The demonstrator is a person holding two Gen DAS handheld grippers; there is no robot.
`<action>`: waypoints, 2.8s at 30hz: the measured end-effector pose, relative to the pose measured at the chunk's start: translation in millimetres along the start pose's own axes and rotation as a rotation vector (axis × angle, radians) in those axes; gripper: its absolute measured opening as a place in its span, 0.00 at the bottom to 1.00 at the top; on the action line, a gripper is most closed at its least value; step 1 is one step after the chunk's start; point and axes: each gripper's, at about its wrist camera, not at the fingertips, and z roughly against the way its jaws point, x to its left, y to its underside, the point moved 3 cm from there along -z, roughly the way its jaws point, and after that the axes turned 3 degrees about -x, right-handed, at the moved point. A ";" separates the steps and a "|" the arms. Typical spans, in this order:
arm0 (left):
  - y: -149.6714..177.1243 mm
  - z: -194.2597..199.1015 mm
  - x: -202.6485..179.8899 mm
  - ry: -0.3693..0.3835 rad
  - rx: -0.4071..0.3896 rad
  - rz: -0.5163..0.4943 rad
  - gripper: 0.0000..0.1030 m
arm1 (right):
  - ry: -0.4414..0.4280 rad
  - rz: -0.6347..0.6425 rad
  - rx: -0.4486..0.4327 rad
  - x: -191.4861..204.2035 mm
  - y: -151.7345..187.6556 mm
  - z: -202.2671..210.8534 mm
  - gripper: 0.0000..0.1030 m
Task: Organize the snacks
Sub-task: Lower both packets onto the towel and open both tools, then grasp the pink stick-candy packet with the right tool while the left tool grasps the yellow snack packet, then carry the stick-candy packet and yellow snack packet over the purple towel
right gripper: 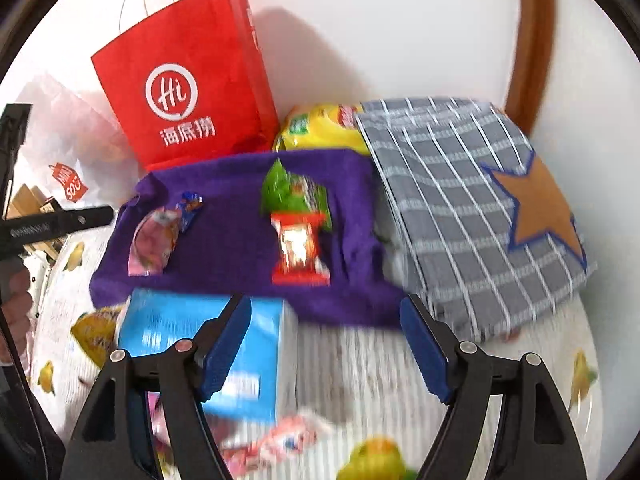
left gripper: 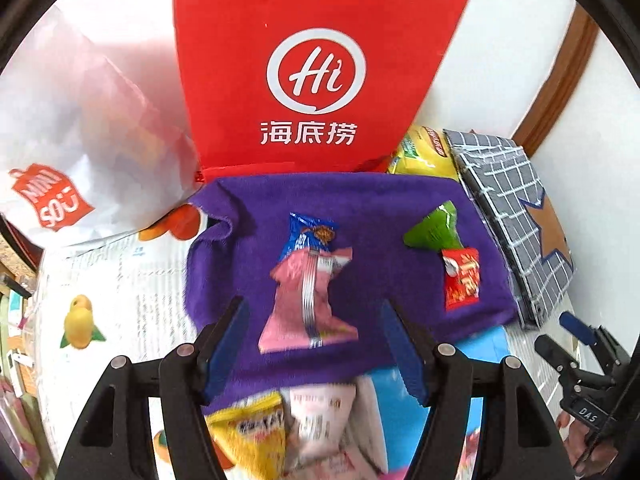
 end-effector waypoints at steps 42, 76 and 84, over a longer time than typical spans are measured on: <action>107.9 52.7 40.6 -0.050 0.034 0.075 0.64 | 0.028 0.048 0.212 8.7 120.6 -3.8 0.23; 110.0 -34.8 42.5 -0.085 0.150 0.084 0.49 | -0.010 0.086 0.036 13.2 140.7 3.3 0.45; 111.2 -18.3 47.5 -0.072 0.126 0.090 0.41 | 0.027 0.116 0.042 16.0 141.5 7.2 0.18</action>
